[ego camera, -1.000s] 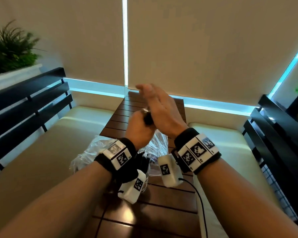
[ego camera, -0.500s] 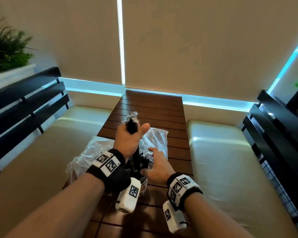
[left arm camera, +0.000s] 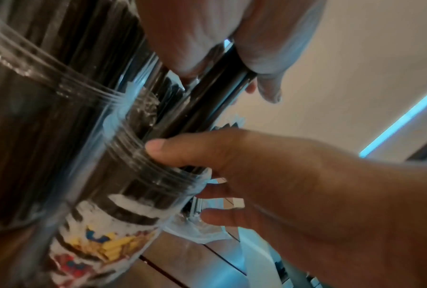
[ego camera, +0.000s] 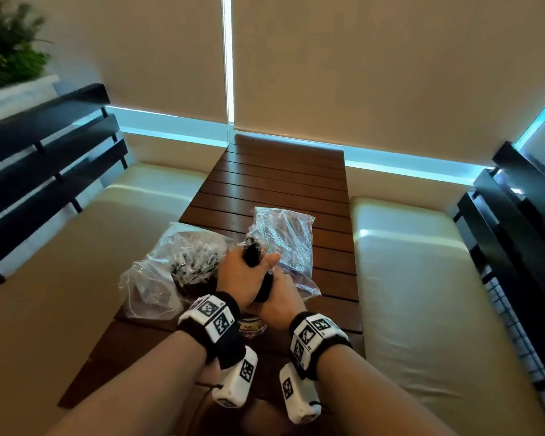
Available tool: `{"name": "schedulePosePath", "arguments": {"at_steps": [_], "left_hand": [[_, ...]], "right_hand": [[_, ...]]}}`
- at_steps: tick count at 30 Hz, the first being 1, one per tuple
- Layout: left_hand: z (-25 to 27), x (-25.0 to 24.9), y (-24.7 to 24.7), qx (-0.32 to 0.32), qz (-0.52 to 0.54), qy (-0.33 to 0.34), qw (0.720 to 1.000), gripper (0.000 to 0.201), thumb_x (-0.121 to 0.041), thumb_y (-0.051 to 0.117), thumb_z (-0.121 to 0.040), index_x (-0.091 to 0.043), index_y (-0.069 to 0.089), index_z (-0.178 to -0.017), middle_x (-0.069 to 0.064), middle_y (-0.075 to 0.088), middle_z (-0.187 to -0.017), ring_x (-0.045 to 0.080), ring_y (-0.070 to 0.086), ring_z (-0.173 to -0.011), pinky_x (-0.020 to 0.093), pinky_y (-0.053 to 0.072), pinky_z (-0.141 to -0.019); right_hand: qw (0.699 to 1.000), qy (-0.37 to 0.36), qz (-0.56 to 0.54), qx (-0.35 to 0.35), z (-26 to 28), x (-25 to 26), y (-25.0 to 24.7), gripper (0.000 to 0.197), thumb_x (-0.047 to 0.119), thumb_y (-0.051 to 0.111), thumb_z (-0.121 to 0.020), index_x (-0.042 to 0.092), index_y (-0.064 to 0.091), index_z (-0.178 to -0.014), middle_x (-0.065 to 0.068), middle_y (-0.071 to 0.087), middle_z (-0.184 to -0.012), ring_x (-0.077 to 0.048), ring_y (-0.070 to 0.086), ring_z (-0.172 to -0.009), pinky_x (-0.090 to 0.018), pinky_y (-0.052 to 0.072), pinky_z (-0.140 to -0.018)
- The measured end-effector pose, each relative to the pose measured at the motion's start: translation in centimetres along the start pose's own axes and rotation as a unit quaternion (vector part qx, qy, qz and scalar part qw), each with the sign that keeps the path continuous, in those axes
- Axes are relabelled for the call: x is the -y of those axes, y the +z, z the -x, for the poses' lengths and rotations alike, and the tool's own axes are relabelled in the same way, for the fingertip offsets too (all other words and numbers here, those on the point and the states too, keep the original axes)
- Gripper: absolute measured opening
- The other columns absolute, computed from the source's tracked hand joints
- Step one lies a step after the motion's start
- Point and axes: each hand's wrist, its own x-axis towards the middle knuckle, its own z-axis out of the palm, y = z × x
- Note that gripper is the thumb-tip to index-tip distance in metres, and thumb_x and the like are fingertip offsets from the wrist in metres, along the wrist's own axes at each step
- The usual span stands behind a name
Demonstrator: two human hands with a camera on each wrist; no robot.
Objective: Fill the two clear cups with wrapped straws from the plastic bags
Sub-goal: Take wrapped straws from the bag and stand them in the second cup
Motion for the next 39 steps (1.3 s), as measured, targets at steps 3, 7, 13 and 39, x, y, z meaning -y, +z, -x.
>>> {"name": "schedulePosePath", "arguments": {"at_steps": [3, 7, 13, 39], "left_hand": [[0.4, -0.9, -0.5, -0.042, -0.041, 0.039, 0.998, 0.075, -0.034, 0.088, -0.067, -0.025, 0.047, -0.129, -0.002, 0.064, -0.114, 0.017, 0.062, -0.103, 0.029, 0.048, -0.089], [-0.8, -2.9, -1.3, -0.051, -0.093, 0.229, 0.968, 0.097, -0.027, 0.085, -0.071, -0.027, 0.025, -0.147, -0.006, 0.049, -0.13, 0.005, 0.053, -0.106, 0.014, 0.043, -0.089], [-1.3, -1.3, -1.0, 0.059, -0.33, 0.278, 0.9, 0.03, -0.03, 0.043, -0.1, -0.015, 0.061, -0.118, 0.003, 0.06, -0.112, 0.022, 0.059, -0.098, 0.036, 0.05, -0.085], [-0.7, 2.3, 0.5, 0.217, -0.504, 0.197, 0.813, 0.056, -0.032, 0.022, -0.102, -0.012, 0.016, -0.154, 0.005, 0.014, -0.162, 0.021, 0.0, -0.15, 0.043, -0.004, -0.12]], "right_hand": [[1.0, -0.003, 0.003, 0.001, -0.1, 0.0, 0.0, 0.098, 0.067, 0.075, -0.042, 0.031, 0.039, -0.126, 0.003, 0.056, -0.11, -0.019, 0.063, -0.1, -0.044, 0.059, -0.082], [0.999, -0.007, 0.042, 0.002, 0.7, 0.8, -0.6, 0.092, 0.067, 0.069, -0.048, 0.03, 0.041, -0.128, 0.003, 0.046, -0.113, -0.02, 0.053, -0.106, -0.043, 0.055, -0.087], [0.996, -0.016, 0.09, 0.01, 0.9, 1.2, -0.4, 0.091, 0.075, 0.056, -0.055, 0.031, 0.041, -0.134, 0.003, 0.047, -0.125, -0.019, 0.05, -0.109, -0.034, 0.048, -0.086], [0.997, -0.002, -0.042, 0.07, 1.4, -1.4, -1.5, 0.078, 0.05, 0.076, -0.058, 0.027, 0.041, -0.123, 0.005, 0.06, -0.118, -0.014, 0.061, -0.105, -0.037, 0.055, -0.09]]}}
